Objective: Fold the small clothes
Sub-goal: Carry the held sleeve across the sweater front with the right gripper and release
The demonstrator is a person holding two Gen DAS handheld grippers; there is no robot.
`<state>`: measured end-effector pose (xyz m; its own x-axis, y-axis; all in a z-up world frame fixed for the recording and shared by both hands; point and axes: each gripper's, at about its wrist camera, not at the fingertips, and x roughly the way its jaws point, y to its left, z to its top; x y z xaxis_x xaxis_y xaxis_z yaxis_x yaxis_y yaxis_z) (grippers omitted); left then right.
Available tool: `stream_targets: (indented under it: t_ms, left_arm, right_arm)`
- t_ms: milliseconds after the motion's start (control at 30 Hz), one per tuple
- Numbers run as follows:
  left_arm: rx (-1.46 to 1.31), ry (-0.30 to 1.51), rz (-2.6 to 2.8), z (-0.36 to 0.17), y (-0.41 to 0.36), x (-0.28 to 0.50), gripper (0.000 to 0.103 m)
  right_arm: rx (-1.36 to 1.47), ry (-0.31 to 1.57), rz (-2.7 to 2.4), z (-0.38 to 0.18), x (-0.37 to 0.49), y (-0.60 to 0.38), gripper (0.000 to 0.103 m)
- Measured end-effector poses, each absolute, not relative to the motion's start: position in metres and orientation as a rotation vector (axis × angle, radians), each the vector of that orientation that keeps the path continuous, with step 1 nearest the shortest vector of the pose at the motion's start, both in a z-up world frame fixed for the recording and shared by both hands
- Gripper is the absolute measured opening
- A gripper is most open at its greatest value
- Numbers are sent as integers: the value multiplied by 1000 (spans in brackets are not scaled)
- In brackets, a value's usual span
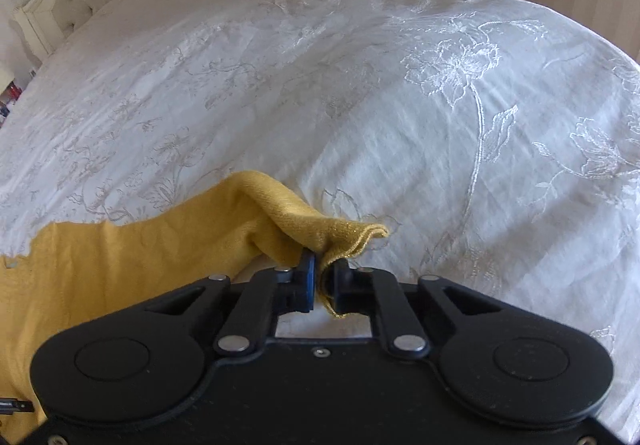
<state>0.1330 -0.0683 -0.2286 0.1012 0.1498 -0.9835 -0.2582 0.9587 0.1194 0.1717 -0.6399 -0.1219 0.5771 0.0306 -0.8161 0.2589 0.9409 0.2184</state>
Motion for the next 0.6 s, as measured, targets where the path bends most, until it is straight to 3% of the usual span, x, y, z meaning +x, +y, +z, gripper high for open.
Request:
stream_targets:
  t_ms: [233, 367, 600]
  left_arm:
    - [-74, 1410, 291, -222, -77, 129, 102]
    - [-76, 1383, 268, -212, -79, 127, 92]
    - [-66, 1342, 203, -182, -68, 126, 87]
  right_arm:
    - [411, 897, -59, -73, 184, -636, 12]
    - [368, 851, -2, -36, 194, -618, 12]
    - [301, 814, 120, 12, 208, -551, 12]
